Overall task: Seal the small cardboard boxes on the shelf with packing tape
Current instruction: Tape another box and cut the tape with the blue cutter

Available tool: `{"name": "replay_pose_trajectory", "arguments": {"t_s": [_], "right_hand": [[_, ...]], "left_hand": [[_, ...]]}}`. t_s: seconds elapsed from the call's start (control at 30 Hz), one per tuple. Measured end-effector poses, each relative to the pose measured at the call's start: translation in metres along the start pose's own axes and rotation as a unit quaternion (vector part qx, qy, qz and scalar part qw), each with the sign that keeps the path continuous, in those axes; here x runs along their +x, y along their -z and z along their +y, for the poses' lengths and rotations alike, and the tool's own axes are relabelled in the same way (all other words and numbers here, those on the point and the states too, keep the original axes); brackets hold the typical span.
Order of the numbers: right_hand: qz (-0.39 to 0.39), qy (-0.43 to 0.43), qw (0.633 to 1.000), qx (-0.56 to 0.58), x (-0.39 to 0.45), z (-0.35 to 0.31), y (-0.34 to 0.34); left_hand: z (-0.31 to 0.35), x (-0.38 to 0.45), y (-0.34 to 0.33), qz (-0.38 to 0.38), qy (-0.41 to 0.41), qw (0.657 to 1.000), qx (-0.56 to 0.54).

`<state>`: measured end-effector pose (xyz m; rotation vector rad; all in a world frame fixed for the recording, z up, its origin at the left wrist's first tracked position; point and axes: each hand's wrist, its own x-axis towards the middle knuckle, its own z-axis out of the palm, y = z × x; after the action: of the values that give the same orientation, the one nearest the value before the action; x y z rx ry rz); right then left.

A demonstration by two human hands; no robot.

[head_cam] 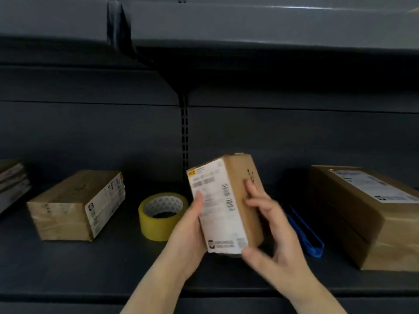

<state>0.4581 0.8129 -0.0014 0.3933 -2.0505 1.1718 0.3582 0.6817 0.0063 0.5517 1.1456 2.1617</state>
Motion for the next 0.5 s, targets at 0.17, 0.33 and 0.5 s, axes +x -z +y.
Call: {"name": "replay_pose_trajectory", "arguments": {"t_s": [0.17,0.33,0.5], "right_hand": [[-0.072,0.124,0.93,-0.34,0.005,-0.007,0.013],[-0.065,0.023,0.945,-0.321,0.006,-0.007,0.014],[-0.117,-0.032,0.925,-0.361,0.017,-0.011,0.01]], "left_hand": [[0.004,0.003,0.001,0.087,0.031,0.99,0.102],[0.011,0.009,0.004,0.196,-0.147,0.752,0.612],[0.048,0.019,0.007,0.212,-0.262,0.641,0.69]]}}
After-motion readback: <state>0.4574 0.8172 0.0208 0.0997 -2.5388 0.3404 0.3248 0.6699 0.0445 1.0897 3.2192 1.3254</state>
